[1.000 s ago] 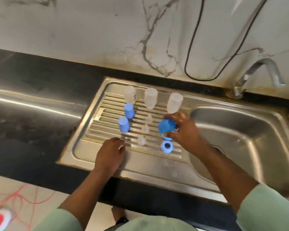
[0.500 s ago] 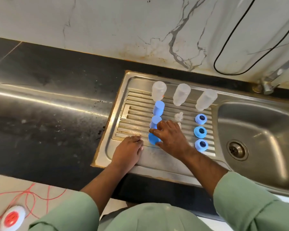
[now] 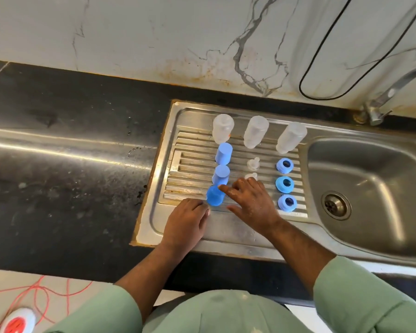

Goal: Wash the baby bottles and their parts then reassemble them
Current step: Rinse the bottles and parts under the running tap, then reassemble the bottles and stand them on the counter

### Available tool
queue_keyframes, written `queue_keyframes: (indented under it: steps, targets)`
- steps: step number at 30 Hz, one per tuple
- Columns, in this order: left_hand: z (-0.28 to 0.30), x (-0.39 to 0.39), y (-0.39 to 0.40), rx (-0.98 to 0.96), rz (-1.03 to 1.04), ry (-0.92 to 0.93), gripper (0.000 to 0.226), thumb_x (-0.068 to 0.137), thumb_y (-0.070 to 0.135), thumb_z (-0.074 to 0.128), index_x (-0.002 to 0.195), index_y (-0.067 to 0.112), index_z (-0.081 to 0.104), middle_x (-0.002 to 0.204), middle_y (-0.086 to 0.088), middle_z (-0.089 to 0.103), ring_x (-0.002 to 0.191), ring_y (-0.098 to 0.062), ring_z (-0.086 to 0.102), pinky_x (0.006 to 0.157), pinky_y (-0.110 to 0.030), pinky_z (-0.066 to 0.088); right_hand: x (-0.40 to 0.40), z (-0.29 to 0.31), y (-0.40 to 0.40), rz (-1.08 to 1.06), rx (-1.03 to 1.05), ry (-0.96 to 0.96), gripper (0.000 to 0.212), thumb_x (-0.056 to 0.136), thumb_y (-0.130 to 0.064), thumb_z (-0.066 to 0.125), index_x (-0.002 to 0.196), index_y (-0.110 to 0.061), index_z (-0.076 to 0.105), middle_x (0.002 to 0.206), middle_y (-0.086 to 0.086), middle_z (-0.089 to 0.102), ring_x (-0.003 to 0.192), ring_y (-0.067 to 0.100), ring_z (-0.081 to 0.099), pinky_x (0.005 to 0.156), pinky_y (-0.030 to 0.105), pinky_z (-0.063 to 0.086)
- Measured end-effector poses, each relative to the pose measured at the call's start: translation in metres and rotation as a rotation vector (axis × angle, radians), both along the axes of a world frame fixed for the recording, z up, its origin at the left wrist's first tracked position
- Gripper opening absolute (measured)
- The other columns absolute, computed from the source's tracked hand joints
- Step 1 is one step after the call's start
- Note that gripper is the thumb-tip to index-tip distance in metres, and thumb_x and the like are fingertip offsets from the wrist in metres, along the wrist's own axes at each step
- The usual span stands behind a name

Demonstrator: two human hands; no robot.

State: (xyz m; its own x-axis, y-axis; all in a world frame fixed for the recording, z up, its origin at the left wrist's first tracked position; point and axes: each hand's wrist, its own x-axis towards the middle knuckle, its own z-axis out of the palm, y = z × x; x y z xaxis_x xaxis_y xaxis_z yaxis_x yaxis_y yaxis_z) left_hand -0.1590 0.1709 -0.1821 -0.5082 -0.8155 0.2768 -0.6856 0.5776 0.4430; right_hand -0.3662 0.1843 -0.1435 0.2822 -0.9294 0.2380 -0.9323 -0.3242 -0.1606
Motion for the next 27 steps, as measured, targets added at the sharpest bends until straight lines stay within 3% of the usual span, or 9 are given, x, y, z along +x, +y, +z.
queue_keyframes:
  steps: [5, 7, 10, 14, 18, 21, 25, 27]
  targets:
    - [0.014, -0.047, 0.023, -0.013, -0.128, 0.042, 0.015, 0.088, 0.024, 0.067, 0.098, 0.014, 0.071, 0.092, -0.001, 0.069, 0.079, -0.014, 0.066, 0.067, -0.022, 0.053, -0.054, 0.006, 0.036, -0.226, 0.005, -0.155, 0.024, 0.074, -0.015, 0.079, 0.097, -0.012, 0.074, 0.085, 0.004, 0.063, 0.079, 0.027, 0.061, 0.069, 0.043, 0.054]
    - [0.021, -0.075, 0.024, 0.137, -0.038, 0.065, 0.024, 0.089, 0.024, 0.069, 0.111, 0.015, 0.07, 0.098, -0.002, 0.071, 0.084, -0.018, 0.068, 0.068, -0.027, 0.054, -0.078, 0.011, 0.047, -0.401, 0.104, -0.168, 0.025, 0.075, -0.012, 0.08, 0.1, -0.012, 0.073, 0.093, 0.005, 0.063, 0.088, 0.029, 0.061, 0.078, 0.045, 0.053]
    - [0.028, -0.108, 0.018, 0.464, 0.159, 0.164, 0.041, 0.093, 0.034, 0.066, 0.131, 0.02, 0.06, 0.115, 0.001, 0.068, 0.106, -0.016, 0.063, 0.088, -0.031, 0.052, -0.105, 0.017, 0.057, -0.548, 0.345, -0.124, 0.041, 0.083, -0.026, 0.074, 0.122, -0.022, 0.064, 0.113, 0.002, 0.051, 0.107, 0.024, 0.051, 0.09, 0.037, 0.047]
    - [0.021, -0.138, 0.014, 0.574, 0.316, 0.176, 0.038, 0.091, 0.04, 0.067, 0.125, 0.021, 0.063, 0.114, 0.005, 0.068, 0.105, -0.014, 0.063, 0.089, -0.032, 0.051, -0.118, 0.016, 0.057, -0.489, 0.474, -0.092, 0.052, 0.085, -0.034, 0.071, 0.132, -0.029, 0.051, 0.124, -0.003, 0.04, 0.115, 0.017, 0.044, 0.094, 0.032, 0.045]
    - [0.021, -0.152, 0.017, 0.489, 0.416, 0.124, 0.023, 0.094, 0.033, 0.064, 0.114, 0.022, 0.07, 0.11, 0.001, 0.071, 0.102, -0.019, 0.065, 0.084, -0.029, 0.048, -0.123, 0.009, 0.058, -0.396, 0.487, -0.17, 0.044, 0.086, -0.028, 0.07, 0.127, -0.023, 0.053, 0.131, -0.001, 0.039, 0.118, 0.019, 0.045, 0.097, 0.034, 0.047]
    - [0.026, -0.159, 0.024, 0.426, 0.455, 0.141, 0.019, 0.094, 0.031, 0.065, 0.111, 0.023, 0.071, 0.108, 0.001, 0.07, 0.1, -0.018, 0.064, 0.082, -0.026, 0.045, -0.133, 0.009, 0.061, -0.302, 0.476, -0.231, 0.03, 0.09, -0.02, 0.064, 0.118, -0.017, 0.057, 0.123, 0.0, 0.05, 0.115, 0.021, 0.049, 0.094, 0.03, 0.045]
    - [0.045, -0.184, 0.036, 0.42, 0.405, 0.506, 0.021, 0.087, 0.029, 0.075, 0.108, 0.027, 0.072, 0.11, 0.008, 0.066, 0.099, -0.01, 0.065, 0.086, -0.03, 0.054, -0.158, 0.027, 0.072, -0.289, 0.402, -0.312, 0.057, 0.088, -0.028, 0.069, 0.14, -0.026, 0.046, 0.134, -0.004, 0.045, 0.117, 0.015, 0.051, 0.097, 0.025, 0.041]
    - [0.065, -0.203, 0.043, 0.219, 0.255, 0.607, 0.019, 0.087, 0.028, 0.074, 0.106, 0.026, 0.073, 0.114, 0.006, 0.064, 0.103, -0.009, 0.063, 0.086, -0.031, 0.056, -0.178, 0.052, 0.076, -0.329, 0.269, -0.347, 0.053, 0.087, -0.031, 0.071, 0.137, -0.027, 0.051, 0.128, -0.007, 0.042, 0.106, 0.011, 0.055, 0.089, 0.018, 0.041]
